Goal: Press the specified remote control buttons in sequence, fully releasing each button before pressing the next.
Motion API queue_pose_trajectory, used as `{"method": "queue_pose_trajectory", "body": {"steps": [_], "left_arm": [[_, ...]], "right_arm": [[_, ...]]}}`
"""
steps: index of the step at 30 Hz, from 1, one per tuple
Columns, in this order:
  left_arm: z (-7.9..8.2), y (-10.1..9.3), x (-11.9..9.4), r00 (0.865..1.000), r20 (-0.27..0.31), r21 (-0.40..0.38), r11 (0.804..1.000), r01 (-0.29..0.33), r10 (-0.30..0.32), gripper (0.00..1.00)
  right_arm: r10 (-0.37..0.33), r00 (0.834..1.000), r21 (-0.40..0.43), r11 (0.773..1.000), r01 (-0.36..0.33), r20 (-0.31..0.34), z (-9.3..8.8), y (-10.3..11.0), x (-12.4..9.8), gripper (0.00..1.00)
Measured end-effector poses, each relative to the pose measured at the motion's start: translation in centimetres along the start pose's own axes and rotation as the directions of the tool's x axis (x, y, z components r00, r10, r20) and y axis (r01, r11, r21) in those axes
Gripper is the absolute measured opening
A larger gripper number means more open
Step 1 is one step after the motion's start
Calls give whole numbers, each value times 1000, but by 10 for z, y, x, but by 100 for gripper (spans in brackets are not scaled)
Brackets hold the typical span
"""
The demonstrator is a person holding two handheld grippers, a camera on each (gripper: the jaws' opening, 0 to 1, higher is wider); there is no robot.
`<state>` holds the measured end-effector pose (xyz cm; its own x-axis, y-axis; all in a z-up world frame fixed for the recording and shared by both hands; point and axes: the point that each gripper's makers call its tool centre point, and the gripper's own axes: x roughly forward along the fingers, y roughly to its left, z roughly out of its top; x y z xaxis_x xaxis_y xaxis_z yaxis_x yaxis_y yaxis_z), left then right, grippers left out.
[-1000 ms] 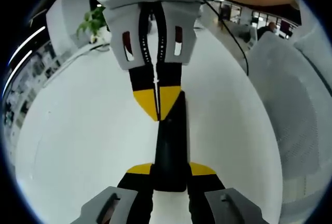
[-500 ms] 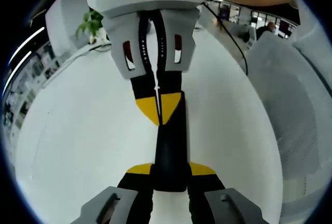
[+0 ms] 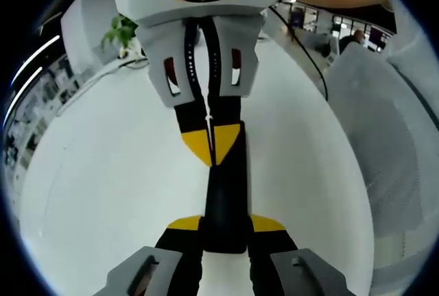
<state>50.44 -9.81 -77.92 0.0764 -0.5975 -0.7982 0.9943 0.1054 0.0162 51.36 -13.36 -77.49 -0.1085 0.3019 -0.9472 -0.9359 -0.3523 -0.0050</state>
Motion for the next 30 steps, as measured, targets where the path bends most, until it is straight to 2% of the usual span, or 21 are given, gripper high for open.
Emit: {"method": "queue_pose_trajectory", "body": {"steps": [13, 30], "left_arm": [[1, 0, 0, 1000, 3, -6, 1000, -3, 3, 23], [1, -1, 0, 1000, 3, -10, 1000, -4, 4, 23]], "right_arm": [[3, 999, -13, 1000, -4, -32, -1, 0, 1, 0], [-3, 1000, 17, 1000, 3, -23, -1, 0, 1, 0]]}}
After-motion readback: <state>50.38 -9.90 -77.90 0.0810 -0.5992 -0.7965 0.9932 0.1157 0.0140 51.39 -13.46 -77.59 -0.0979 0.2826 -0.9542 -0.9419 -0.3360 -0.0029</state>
